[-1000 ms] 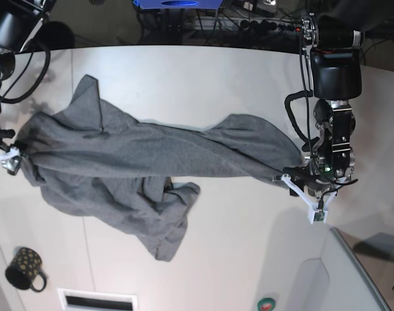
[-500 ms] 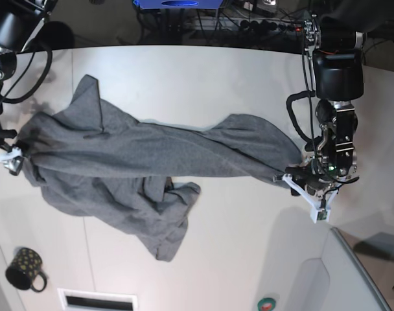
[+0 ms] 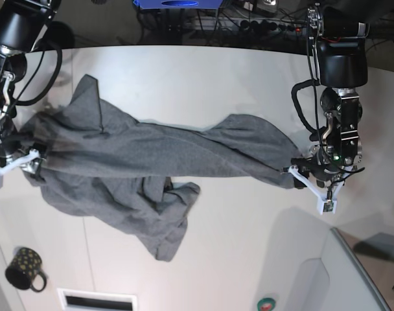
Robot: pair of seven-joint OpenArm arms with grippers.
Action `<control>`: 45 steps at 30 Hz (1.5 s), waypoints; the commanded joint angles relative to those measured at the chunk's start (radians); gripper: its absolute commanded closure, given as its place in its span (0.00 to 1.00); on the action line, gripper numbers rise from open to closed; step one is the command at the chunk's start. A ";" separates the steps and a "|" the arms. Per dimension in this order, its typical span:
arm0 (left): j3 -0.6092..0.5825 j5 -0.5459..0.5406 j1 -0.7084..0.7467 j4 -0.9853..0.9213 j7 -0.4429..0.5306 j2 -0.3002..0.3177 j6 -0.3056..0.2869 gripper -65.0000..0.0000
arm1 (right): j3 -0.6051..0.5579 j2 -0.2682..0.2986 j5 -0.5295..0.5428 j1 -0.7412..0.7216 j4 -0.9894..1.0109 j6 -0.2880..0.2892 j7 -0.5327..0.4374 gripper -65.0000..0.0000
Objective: Layout the t-shirt on the table in an organized manner, then fold the t-shirt properly
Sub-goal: 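Pull the shirt taut between both grippers, stretching it out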
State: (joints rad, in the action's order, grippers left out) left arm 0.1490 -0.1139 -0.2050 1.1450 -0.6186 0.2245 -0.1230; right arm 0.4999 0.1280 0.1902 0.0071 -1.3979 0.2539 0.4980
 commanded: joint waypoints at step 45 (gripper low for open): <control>-0.266 0.207 0.082 0.540 0.027 0.125 0.000 1.00 | 0.003 0.012 0.004 -0.104 0.230 0.129 -0.028 0.27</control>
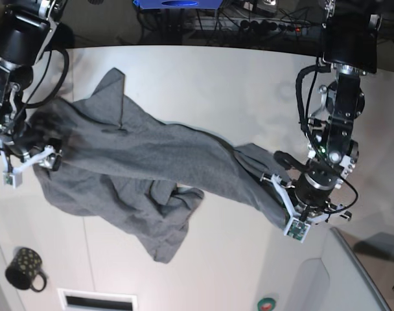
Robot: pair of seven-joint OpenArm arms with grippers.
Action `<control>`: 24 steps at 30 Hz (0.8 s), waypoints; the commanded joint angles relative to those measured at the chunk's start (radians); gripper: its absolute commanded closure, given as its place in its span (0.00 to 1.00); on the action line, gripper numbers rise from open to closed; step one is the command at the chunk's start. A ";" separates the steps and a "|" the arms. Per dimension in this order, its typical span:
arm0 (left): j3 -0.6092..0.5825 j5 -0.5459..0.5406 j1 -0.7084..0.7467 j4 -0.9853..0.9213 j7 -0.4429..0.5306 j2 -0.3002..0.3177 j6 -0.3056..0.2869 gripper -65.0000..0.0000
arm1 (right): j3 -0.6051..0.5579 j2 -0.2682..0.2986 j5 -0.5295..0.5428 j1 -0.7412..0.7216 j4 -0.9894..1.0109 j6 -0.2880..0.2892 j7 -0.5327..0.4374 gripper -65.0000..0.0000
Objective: Layout the t-shirt on the table in an organized manner, then fold the t-shirt properly
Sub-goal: 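Pull the shirt taut between both grippers, stretching it out, then release and regrasp the shirt edge with the left gripper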
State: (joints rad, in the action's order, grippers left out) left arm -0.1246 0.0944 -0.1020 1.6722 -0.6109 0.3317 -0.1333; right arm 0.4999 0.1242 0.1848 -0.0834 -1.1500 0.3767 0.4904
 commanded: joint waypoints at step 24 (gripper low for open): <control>0.032 0.677 0.611 -0.025 0.489 0.120 0.010 1.00 | 0.006 0.150 0.008 -0.054 0.285 0.003 -0.072 0.48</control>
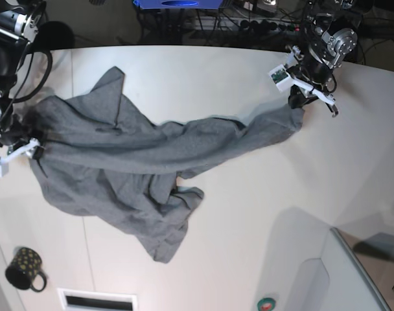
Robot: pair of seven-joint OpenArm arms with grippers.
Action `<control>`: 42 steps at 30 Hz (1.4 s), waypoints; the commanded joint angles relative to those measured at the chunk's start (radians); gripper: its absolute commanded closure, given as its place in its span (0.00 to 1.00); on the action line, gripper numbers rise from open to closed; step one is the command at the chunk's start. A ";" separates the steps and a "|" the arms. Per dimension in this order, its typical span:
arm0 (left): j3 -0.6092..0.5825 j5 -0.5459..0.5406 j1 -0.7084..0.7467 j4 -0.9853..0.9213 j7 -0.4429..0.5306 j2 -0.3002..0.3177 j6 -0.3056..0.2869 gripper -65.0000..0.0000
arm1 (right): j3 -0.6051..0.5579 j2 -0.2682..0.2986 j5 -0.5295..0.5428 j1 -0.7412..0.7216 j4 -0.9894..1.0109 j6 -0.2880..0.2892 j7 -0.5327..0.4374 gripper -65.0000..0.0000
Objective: Layout the t-shirt on the table in an organized manner, then fold the t-shirt properly
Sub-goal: 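Release and regrasp the shirt edge with the left gripper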
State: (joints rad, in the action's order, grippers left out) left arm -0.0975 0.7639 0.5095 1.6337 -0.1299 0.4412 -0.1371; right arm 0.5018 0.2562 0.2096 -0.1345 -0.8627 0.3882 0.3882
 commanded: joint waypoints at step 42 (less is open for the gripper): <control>0.072 -1.311 0.102 0.066 0.000 0.133 0.012 0.04 | 0.232 -0.199 -0.011 0.283 -0.556 0.044 0.176 0.27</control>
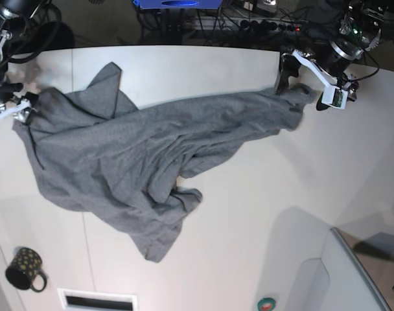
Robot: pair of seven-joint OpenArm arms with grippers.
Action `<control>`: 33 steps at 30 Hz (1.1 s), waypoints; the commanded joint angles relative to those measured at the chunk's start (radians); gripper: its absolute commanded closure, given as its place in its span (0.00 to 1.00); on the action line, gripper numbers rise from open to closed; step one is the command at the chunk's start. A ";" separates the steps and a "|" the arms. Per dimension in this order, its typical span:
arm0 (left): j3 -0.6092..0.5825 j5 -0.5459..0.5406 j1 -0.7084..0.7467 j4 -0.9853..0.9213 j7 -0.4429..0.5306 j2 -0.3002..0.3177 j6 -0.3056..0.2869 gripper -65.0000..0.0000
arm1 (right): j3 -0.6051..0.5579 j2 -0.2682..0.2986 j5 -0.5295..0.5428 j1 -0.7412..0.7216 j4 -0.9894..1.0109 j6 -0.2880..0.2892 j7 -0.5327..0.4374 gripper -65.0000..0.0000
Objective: Layout the t-shirt on the table in an organized manner, then fold the t-shirt properly
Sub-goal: 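Release and regrasp the shirt edge with the left gripper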
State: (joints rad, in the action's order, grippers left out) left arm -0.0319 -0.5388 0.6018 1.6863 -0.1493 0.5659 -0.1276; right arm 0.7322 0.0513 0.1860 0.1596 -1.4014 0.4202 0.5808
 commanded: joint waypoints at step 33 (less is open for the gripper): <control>0.247 -0.043 0.063 -0.105 0.029 -0.220 0.003 0.04 | 0.057 -0.044 0.013 -0.025 0.185 0.222 -0.008 0.96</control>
State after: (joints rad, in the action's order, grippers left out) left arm 0.2157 -0.5770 0.6598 1.5719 -0.1364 0.3393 -0.1123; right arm 0.7921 0.0025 0.2214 0.1310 -1.2152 0.6373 0.5423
